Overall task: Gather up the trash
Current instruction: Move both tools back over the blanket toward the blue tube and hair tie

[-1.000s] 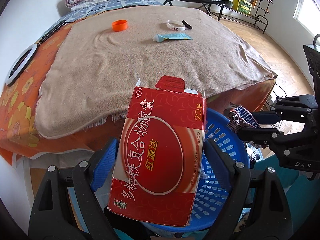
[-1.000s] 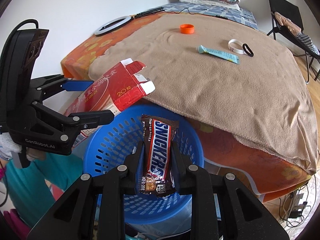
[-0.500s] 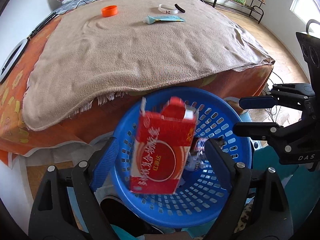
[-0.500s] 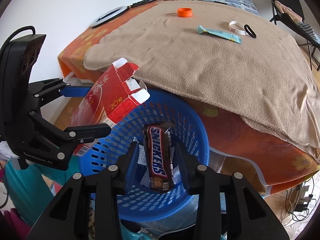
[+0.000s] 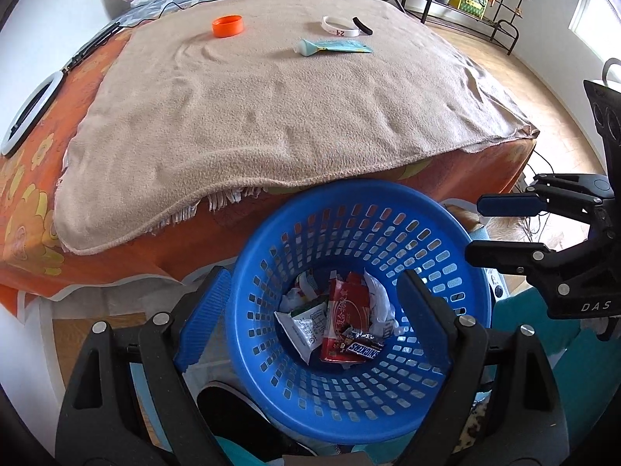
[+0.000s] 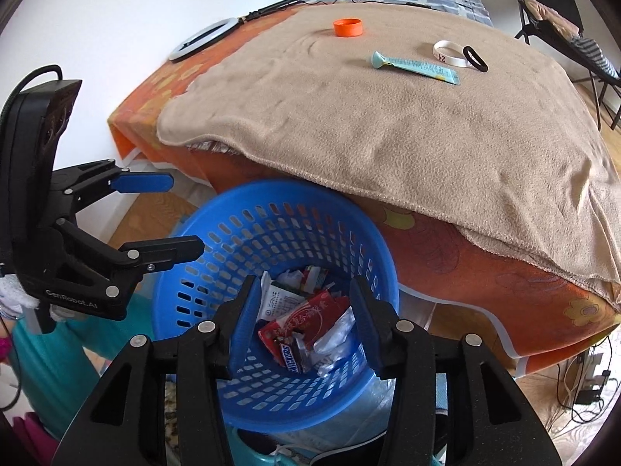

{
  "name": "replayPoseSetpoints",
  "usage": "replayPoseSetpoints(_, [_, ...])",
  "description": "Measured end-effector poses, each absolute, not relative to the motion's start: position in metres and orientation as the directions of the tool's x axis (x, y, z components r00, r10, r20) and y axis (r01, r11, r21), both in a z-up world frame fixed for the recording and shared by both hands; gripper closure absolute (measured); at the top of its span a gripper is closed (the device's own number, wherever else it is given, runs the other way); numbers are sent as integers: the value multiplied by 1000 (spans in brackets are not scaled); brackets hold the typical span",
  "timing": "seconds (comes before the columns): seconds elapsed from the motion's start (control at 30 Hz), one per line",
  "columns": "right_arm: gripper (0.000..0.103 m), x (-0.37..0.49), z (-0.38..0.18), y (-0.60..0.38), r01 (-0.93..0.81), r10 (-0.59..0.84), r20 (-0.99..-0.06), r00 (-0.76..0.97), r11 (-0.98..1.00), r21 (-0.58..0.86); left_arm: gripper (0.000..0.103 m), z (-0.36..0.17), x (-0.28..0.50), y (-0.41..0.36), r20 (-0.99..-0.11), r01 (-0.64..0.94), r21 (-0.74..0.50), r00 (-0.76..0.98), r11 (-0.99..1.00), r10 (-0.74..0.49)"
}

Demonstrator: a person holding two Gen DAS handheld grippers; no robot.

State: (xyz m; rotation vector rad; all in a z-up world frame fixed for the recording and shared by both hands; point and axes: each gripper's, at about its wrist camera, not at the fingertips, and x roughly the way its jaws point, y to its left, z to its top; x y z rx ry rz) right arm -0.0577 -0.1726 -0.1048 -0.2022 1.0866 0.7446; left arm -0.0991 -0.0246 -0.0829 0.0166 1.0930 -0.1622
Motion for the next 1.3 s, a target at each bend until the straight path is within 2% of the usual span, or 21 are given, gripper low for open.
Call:
replayPoseSetpoints(0.37, [42,-54,-95,-175,-620,448,-848,284,760,194,13,-65,-86,-23,-868,128,-84,477,988,-136])
replayPoseSetpoints(0.87, [41,-10,-56,-192,-543,484,-801,353,803,246,13,-20,-25,-28,-831,192,-64,534,979,-159])
replayPoseSetpoints(1.3, [41,72,-21,-208,-495,474,-754,454,838,229,13,-26,55,-42,-839,240,-87,506,967,-201])
